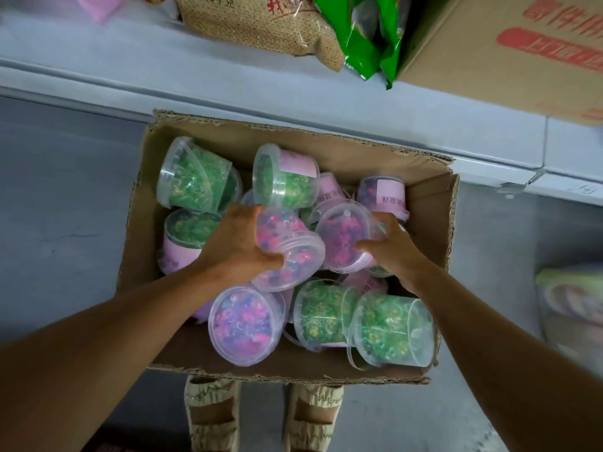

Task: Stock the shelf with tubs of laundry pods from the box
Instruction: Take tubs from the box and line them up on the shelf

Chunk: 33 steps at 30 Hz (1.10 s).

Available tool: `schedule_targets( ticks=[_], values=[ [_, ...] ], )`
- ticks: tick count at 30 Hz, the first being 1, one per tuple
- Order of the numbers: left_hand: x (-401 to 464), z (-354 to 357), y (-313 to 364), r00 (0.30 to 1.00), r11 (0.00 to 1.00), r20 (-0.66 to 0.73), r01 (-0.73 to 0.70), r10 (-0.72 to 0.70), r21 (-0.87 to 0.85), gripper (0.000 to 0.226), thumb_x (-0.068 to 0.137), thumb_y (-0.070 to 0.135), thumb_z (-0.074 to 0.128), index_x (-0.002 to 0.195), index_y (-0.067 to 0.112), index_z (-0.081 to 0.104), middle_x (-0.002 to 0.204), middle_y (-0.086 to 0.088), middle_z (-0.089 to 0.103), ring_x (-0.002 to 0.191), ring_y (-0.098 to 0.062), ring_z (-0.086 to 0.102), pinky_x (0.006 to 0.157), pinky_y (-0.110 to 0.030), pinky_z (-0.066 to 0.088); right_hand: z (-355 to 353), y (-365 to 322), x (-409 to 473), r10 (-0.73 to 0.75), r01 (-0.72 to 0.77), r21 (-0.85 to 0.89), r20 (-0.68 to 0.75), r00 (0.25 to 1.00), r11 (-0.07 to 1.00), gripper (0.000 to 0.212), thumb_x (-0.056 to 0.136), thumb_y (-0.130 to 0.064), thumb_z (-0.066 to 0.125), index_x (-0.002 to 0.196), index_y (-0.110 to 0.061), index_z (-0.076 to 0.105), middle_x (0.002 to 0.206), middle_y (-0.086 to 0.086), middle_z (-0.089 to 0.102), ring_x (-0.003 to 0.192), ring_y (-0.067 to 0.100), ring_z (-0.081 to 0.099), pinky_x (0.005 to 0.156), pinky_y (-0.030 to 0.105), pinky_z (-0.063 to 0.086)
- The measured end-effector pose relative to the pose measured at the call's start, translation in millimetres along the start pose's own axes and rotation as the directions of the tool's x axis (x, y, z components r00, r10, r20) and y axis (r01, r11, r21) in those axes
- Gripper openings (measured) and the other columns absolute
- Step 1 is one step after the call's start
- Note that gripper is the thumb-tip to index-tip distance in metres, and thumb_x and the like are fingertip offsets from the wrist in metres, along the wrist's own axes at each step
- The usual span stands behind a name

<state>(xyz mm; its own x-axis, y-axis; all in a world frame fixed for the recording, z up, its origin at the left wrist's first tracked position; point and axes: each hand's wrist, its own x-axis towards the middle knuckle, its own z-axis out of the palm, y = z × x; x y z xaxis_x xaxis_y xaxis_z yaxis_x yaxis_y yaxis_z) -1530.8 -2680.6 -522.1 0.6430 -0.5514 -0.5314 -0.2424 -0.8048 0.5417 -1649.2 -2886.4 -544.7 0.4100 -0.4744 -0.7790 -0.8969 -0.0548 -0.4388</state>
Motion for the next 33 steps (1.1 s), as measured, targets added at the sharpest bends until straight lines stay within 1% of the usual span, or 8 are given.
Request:
schedule_targets(
  ticks=[8,11,16,20,22,25,29,33],
  values=[
    [-36,-35,15,0.979,0.965,-0.045,0.189,-0.200,-0.183,0.062,0.076,0.039,0.072,0.130,0.017,0.052,0.124,-0.004,0.058,0.106,-0.017,0.054,0.078,-0.022,0.036,-4,-15,-49,0.017,-0.026,-0.050,-0.177,0.984,0.998,0.057,0.088,-0.032,0.055,0.137,-0.014,0.032,0.128,0.012,0.048,0.109,0.034,0.051,0.083,0.034,0.042],
    [-62,-67,26,0.954,0.927,-0.058,0.270,-0.294,-0.261,0.063,0.072,0.049,0.072,0.122,0.014,0.057,0.118,-0.005,0.062,0.094,-0.018,0.057,0.074,-0.024,0.038,-26,-31,-92,0.050,-0.012,0.154,-0.244,0.968,0.988,0.052,0.087,-0.035,0.056,0.133,-0.016,0.038,0.117,0.008,0.051,0.093,0.026,0.054,0.062,0.030,0.050],
    [-121,-151,68,0.926,0.851,-0.052,0.320,-0.373,-0.415,0.069,0.065,0.060,0.069,0.120,0.019,0.060,0.115,0.000,0.065,0.097,-0.015,0.061,0.070,-0.022,0.041,-68,-91,-183,0.016,0.082,0.410,-0.231,0.973,0.908,0.038,0.088,-0.031,0.058,0.123,-0.019,0.047,0.111,0.010,0.054,0.082,0.021,0.061,0.050,0.030,0.052],
    [-170,-233,114,0.915,0.767,-0.020,0.327,-0.404,-0.552,0.058,0.070,0.049,0.075,0.114,0.014,0.062,0.108,-0.006,0.067,0.080,-0.013,0.063,0.049,-0.013,0.043,-100,-156,-265,-0.074,0.173,0.402,-0.249,0.966,0.899,0.025,0.077,-0.047,0.060,0.101,-0.042,0.053,0.105,-0.001,0.059,0.096,0.028,0.062,0.073,0.045,0.056],
    [-198,-277,136,0.917,0.728,-0.014,0.308,-0.400,-0.613,0.062,0.057,0.056,0.075,0.104,0.016,0.065,0.099,-0.004,0.069,0.077,-0.015,0.063,0.057,-0.019,0.047,-118,-189,-306,-0.151,0.238,0.358,-0.254,0.955,0.903,0.026,0.078,-0.047,0.060,0.101,-0.037,0.052,0.099,-0.010,0.057,0.099,0.028,0.061,0.085,0.052,0.051],
    [-243,-345,169,0.925,0.708,-0.066,0.238,-0.374,-0.665,0.048,0.053,0.055,0.069,0.086,0.020,0.068,0.084,0.000,0.070,0.073,-0.016,0.063,0.063,-0.026,0.047,-142,-243,-377,-0.213,0.319,0.404,-0.286,0.934,0.857,0.037,0.073,-0.050,0.061,0.103,-0.030,0.051,0.096,0.004,0.062,0.089,0.028,0.064,0.085,0.053,0.052],
    [-304,-426,204,0.926,0.654,-0.153,0.120,-0.345,-0.747,0.031,0.065,0.042,0.078,0.085,0.020,0.068,0.081,-0.003,0.068,0.068,-0.016,0.062,0.059,-0.028,0.052,-169,-301,-467,-0.324,0.468,0.435,-0.366,0.873,0.770,0.024,0.086,-0.032,0.059,0.104,-0.016,0.056,0.107,0.015,0.059,0.086,0.027,0.063,0.066,0.036,0.056],
    [-363,-494,230,0.949,0.631,-0.190,0.012,-0.252,-0.776,0.036,0.075,0.048,0.068,0.095,0.019,0.068,0.093,-0.004,0.070,0.085,-0.021,0.064,0.065,-0.029,0.048,-195,-344,-548,-0.441,0.589,0.429,-0.399,0.804,0.685,0.021,0.089,-0.025,0.056,0.104,-0.010,0.058,0.097,0.014,0.061,0.076,0.023,0.061,0.063,0.033,0.053]
  ],
)
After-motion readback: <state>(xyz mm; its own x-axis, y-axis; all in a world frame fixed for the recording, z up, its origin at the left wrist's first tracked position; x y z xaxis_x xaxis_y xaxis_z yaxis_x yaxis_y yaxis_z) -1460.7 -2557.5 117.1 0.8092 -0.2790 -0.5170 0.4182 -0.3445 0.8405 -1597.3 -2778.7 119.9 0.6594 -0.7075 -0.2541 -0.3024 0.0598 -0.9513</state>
